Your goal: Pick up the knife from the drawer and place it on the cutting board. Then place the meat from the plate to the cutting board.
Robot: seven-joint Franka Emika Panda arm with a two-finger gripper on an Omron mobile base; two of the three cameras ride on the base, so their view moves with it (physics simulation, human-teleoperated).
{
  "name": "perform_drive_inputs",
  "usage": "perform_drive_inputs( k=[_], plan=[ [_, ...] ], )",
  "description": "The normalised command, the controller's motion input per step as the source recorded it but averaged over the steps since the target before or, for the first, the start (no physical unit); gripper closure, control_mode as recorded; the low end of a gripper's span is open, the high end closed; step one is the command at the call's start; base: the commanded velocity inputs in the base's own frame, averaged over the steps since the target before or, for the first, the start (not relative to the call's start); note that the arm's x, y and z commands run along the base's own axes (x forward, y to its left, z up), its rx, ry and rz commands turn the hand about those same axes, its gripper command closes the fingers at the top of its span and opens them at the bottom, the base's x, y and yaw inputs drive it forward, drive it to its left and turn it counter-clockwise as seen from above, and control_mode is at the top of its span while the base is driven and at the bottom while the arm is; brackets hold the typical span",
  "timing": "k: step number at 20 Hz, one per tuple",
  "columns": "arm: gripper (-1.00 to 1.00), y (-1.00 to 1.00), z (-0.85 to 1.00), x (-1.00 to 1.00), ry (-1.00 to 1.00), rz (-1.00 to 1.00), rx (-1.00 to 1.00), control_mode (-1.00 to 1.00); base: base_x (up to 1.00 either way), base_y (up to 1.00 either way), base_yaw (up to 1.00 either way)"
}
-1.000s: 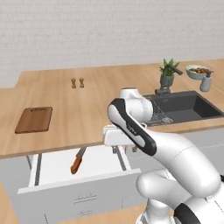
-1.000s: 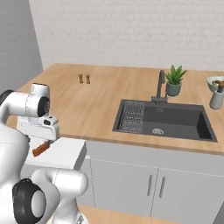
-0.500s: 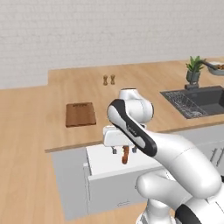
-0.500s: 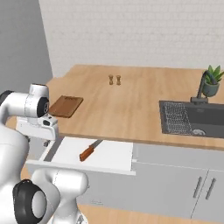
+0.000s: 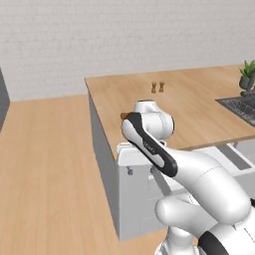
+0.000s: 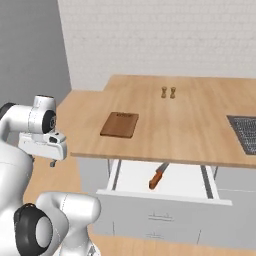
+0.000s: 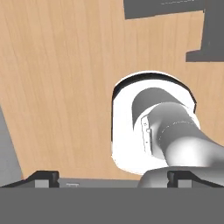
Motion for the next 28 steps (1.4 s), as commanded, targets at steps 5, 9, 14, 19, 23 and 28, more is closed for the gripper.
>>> perform_drive_inputs(
  k=[5, 9, 14, 19, 23, 28],
  plan=[
    [-1.0, 0.0, 0.0, 0.0, 0.0, 0.0, 0.0, 1.0, 0.02, 0.85, -0.06],
    [-1.0, 0.0, 0.0, 0.0, 0.0, 0.0, 0.0, 1.0, 0.15, 0.23, 0.0],
    [-1.0, 0.0, 0.0, 0.0, 0.0, 0.0, 0.0, 1.0, 0.48, -0.01, 0.07],
    [-1.0, 0.0, 0.0, 0.0, 0.0, 0.0, 0.0, 1.0, 0.3, 0.0, 0.07],
    [-1.0, -0.01, 0.0, 0.0, 0.0, 0.0, 0.0, -1.0, 0.08, 0.0, 0.03],
    [-1.0, -0.52, 0.16, 0.0, 0.0, -0.03, 0.01, -1.0, 0.0, 0.0, 0.0]
  ],
)
